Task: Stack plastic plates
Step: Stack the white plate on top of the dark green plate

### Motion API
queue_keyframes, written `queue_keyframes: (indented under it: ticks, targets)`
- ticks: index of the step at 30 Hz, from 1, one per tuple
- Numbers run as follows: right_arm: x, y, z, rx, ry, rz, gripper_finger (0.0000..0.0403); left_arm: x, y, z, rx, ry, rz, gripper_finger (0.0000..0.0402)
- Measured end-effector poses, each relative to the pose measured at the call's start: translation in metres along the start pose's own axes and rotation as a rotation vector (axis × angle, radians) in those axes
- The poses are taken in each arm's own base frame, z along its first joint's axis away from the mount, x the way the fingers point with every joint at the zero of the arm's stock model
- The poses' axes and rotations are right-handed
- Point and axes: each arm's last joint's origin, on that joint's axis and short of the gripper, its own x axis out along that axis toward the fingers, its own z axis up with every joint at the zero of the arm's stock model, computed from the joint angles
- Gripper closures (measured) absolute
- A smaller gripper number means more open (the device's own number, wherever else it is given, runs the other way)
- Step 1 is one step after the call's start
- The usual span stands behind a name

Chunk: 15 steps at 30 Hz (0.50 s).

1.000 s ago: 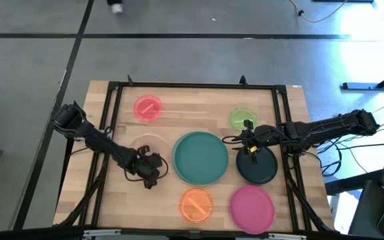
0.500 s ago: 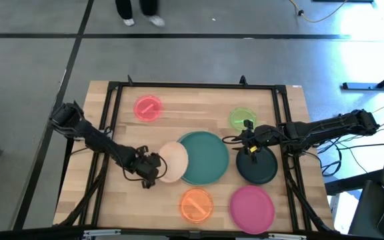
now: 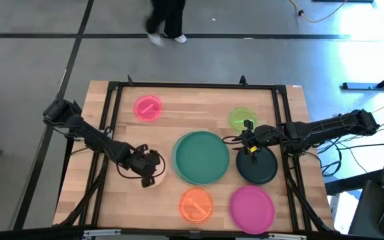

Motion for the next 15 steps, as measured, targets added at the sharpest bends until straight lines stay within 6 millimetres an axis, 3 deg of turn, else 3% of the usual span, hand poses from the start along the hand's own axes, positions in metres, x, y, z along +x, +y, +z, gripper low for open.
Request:
queue_keyframes:
  ticks: [5,15]
  targets:
    - [0.000,0.000,0.000,0.000,0.000,0.000,0.0244,0.000,-0.008,0.004,-0.012,-0.026,-0.095,0.0283]
    - [0.000,0.000,0.000,0.000,0.000,0.001,0.0244,-0.007,-0.030,-0.012,-0.087,0.000,-0.198,0.0280]
